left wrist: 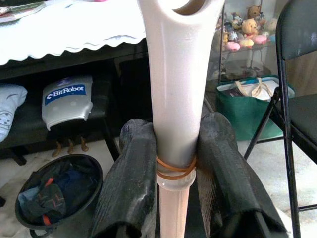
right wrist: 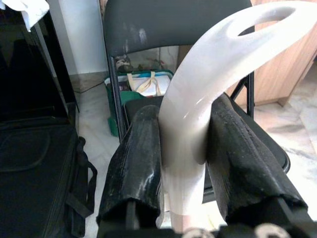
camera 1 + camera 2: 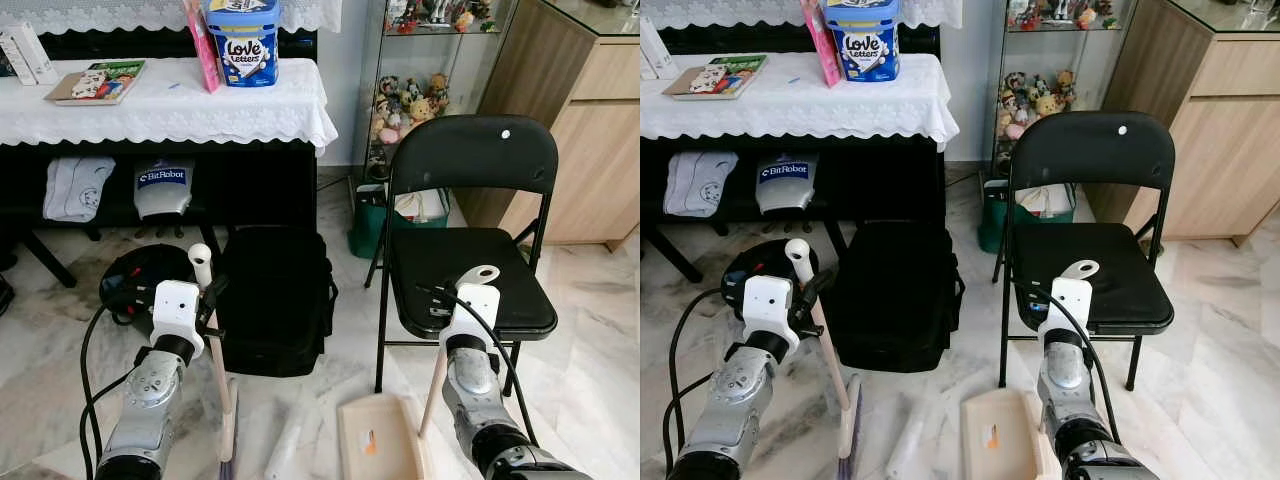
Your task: Sweep floor
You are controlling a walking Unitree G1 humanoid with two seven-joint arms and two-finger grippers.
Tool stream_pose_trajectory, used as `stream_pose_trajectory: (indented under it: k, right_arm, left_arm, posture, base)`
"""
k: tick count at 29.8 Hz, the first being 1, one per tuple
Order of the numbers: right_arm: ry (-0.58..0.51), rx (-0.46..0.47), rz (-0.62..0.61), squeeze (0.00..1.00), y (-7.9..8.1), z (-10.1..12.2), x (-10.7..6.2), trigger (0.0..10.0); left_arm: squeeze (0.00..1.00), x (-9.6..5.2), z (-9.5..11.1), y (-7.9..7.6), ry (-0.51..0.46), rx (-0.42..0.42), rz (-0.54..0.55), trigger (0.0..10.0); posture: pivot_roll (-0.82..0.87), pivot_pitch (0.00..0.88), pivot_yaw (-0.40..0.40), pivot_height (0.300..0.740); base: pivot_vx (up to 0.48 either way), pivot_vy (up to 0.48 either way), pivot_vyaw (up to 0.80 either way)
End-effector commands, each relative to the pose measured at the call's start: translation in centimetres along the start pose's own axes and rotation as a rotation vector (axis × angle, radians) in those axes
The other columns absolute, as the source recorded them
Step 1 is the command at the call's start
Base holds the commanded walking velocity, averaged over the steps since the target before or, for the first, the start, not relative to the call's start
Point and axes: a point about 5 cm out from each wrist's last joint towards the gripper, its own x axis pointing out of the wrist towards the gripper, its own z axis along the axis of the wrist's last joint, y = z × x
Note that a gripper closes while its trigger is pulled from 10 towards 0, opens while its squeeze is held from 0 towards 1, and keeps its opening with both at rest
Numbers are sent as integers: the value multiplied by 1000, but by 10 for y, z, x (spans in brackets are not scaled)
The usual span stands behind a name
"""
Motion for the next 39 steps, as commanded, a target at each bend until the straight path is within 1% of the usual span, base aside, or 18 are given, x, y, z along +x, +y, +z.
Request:
stream_pose_trajectory:
  k: [1, 8, 13, 19, 27, 29, 31, 34, 37, 39]
  right_arm:
    - [18, 12, -5, 0, 0, -3, -1, 10000]
    - [50, 4, -2, 0, 0, -8, -3, 10000]
    - [134, -48, 10, 0, 1, -20, -7, 10000]
    - [171, -49, 10, 0, 1, -26, -10, 10000]
    - [253, 13, -24, 0, 2, -34, -13, 10000]
    - [303, 53, -48, 0, 0, -39, -15, 10000]
    - [333, 74, -57, 0, 0, -40, -14, 10000]
    - [359, 72, -57, 0, 1, -40, -14, 10000]
    - [422, 82, -42, 0, 2, -44, -14, 10000]
    - [427, 76, -31, 0, 2, -44, -14, 10000]
  left_arm:
    - [0, 3, 9, -1, -35, 14, -20, 10000]
    - [0, 2, 9, -3, -27, 13, -34, 10000]
    - [0, 3, 9, -3, -23, 13, -42, 10000]
    - [0, 2, 8, -4, -9, 16, -62, 10000]
    - [0, 2, 8, -3, 0, 20, -67, 10000]
    - [0, 2, 8, -2, 5, 22, -70, 10000]
    - [0, 2, 8, -1, 7, 23, -71, 10000]
    - [0, 3, 7, -1, 10, 23, -73, 10000]
    - [0, 3, 7, -2, 16, 21, -79, 10000]
    - [0, 3, 7, -2, 19, 19, -83, 10000]
  posture:
    - [52, 46, 17, 740]
    - [52, 45, 17, 740]
    - [52, 45, 16, 740]
    - [54, 46, 17, 740]
    - [53, 49, 16, 740]
    - [54, 49, 15, 740]
    - [53, 49, 15, 740]
    - [50, 47, 13, 740]
    - [47, 46, 12, 740]
    - [47, 46, 11, 740]
  base:
    - [0, 0, 0]
    - [0, 0, 0]
    - [0, 0, 0]
    - [0, 0, 0]
    - [0, 0, 0]
    - [0, 0, 0]
    - [0, 0, 0]
    - [0, 0, 0]
    - [0, 0, 0]
    - [0, 0, 0]
